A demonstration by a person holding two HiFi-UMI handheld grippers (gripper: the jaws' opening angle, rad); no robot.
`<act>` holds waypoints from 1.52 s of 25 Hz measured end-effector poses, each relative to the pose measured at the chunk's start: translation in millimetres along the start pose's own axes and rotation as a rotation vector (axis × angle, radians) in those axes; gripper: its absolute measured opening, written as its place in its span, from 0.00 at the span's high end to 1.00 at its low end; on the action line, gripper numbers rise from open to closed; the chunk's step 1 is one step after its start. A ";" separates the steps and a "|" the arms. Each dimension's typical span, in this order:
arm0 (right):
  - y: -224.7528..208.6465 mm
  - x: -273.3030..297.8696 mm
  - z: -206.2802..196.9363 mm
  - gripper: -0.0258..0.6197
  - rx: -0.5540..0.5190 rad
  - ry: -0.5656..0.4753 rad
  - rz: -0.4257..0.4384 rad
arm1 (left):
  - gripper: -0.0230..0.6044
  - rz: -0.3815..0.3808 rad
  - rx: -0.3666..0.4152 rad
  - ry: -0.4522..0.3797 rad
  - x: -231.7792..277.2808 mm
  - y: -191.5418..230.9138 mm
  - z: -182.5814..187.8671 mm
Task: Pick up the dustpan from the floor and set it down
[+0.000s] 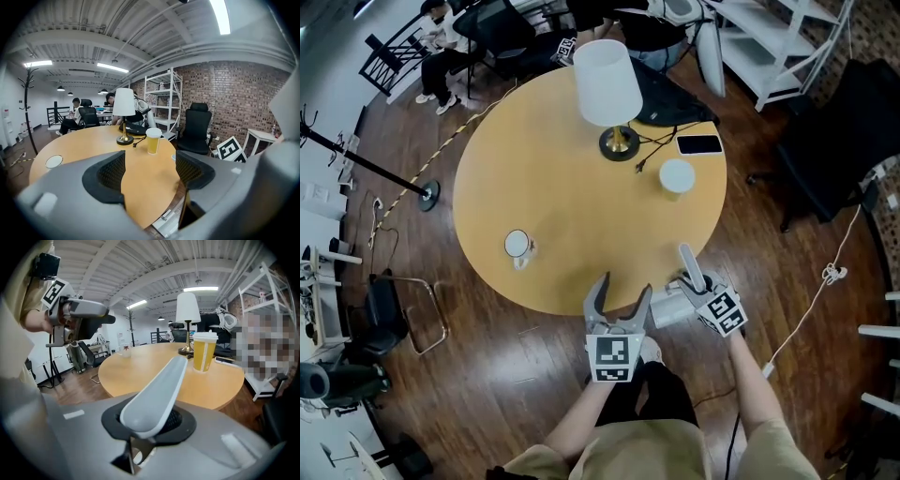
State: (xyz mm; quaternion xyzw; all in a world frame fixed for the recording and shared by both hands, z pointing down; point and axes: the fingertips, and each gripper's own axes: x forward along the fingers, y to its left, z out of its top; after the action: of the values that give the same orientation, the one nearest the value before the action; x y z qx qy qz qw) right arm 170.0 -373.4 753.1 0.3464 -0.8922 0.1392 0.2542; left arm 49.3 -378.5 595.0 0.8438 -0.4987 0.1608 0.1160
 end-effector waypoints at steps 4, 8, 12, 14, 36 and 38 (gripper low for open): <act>-10.2 8.7 8.0 0.80 0.096 -0.068 0.014 | 0.46 0.013 -0.015 0.010 2.9 5.6 -4.0; -17.6 20.5 14.3 0.75 0.175 -0.124 0.005 | 0.46 0.023 -0.029 0.018 5.1 9.2 -7.7; -23.3 28.1 14.4 0.53 0.208 -0.137 0.004 | 0.46 0.036 -0.024 0.011 1.9 11.2 -2.4; -27.3 28.0 12.7 0.51 0.208 -0.136 -0.005 | 0.46 0.045 -0.025 0.009 -0.9 13.9 -1.4; -18.3 -95.0 83.8 0.30 0.276 -0.389 -0.304 | 0.46 0.136 -0.028 -0.079 -57.1 38.8 22.5; 1.5 -111.0 118.3 0.30 0.242 -0.437 -0.307 | 0.46 0.150 -0.021 -0.113 -73.5 45.6 35.6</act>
State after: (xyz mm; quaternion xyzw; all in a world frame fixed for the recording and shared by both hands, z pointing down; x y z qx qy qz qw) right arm 196.6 -361.7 593.5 0.5271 -0.8398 0.1264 0.0309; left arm -18.3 -353.8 535.4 0.8106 -0.5678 0.1159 0.0843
